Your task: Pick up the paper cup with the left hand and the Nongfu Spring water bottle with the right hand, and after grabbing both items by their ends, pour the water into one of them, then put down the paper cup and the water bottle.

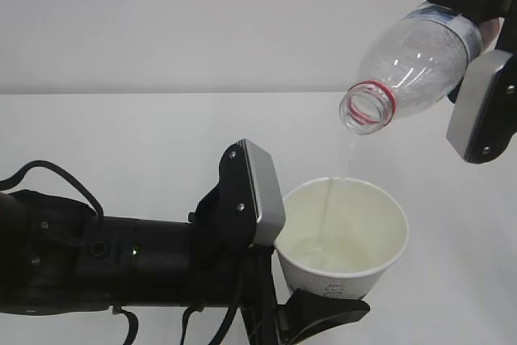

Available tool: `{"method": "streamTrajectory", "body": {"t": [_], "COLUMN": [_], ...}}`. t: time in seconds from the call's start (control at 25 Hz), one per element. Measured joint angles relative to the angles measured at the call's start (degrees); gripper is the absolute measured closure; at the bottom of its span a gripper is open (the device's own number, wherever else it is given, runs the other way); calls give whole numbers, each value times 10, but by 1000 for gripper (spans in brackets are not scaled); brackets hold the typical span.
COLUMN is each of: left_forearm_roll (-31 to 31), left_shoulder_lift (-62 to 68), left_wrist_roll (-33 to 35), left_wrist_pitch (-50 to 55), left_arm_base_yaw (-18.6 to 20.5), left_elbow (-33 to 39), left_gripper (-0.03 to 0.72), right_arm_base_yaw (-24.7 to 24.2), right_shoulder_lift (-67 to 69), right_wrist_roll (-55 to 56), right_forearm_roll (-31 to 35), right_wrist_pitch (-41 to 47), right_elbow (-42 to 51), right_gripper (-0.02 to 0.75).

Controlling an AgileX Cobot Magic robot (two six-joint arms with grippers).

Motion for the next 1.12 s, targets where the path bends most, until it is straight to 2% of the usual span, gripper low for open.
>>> {"method": "streamTrajectory", "body": {"t": [1.12], "left_forearm_roll": [0], "left_shoulder_lift": [0], "left_wrist_roll": [-2], "left_wrist_pitch": [0], "left_arm_base_yaw": [0], "left_elbow": [0], "left_gripper": [137], "right_arm_base_yaw": [0], "right_shoulder_lift": [0], "right_wrist_roll": [-1], "right_forearm_roll": [0], "right_wrist_pitch": [-1], "right_elbow": [0], "right_gripper": [288]}}
